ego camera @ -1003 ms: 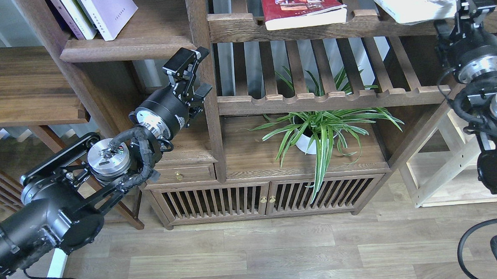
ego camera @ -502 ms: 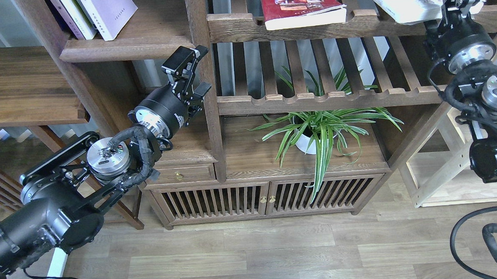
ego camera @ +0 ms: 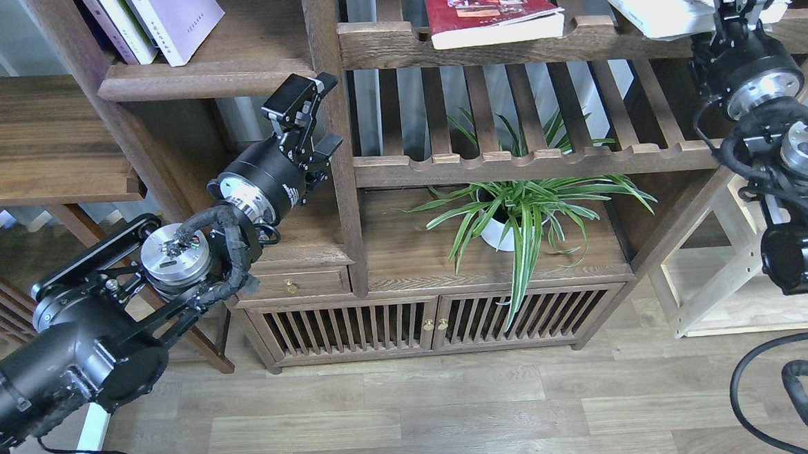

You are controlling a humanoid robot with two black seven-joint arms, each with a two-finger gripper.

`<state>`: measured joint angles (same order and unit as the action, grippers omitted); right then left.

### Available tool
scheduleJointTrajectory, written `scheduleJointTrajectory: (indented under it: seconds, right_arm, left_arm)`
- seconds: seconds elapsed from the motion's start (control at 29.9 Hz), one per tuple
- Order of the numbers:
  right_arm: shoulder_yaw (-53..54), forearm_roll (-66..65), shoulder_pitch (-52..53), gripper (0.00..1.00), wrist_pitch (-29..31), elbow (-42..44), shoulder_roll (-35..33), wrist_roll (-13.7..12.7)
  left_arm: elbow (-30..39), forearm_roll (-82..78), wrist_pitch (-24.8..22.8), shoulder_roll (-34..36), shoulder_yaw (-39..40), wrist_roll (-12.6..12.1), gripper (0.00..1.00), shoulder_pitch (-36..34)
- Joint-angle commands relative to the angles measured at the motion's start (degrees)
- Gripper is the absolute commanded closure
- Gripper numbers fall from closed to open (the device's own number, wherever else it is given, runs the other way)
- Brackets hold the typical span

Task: Organize books on shelf

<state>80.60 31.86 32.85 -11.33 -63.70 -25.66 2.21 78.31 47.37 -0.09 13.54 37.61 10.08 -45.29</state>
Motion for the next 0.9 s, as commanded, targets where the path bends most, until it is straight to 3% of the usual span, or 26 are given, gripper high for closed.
scheduleJointTrajectory:
  seconds: [0.0,0.6,0.87]
  right_arm:
    - [-0.5,0.0,0.4,0.36,0.0,0.7,0.0,0.0]
    - [-1.8,-0.2,3.3,0.36,-0.8,3.6,0.0,-0.1]
    - [-1.8,-0.2,3.4,0.44,-0.8,3.8,0.3,-0.1]
  left_arm:
    - [0.0,0.0,0.0,0.0,0.0,0.0,0.04,0.0]
    - [0.0,0.0,-0.2,0.0,0.0,0.2,0.03,0.1]
    - [-0.1,-0.1,-0.3,0.0,-0.2,0.2,0.03,0.5]
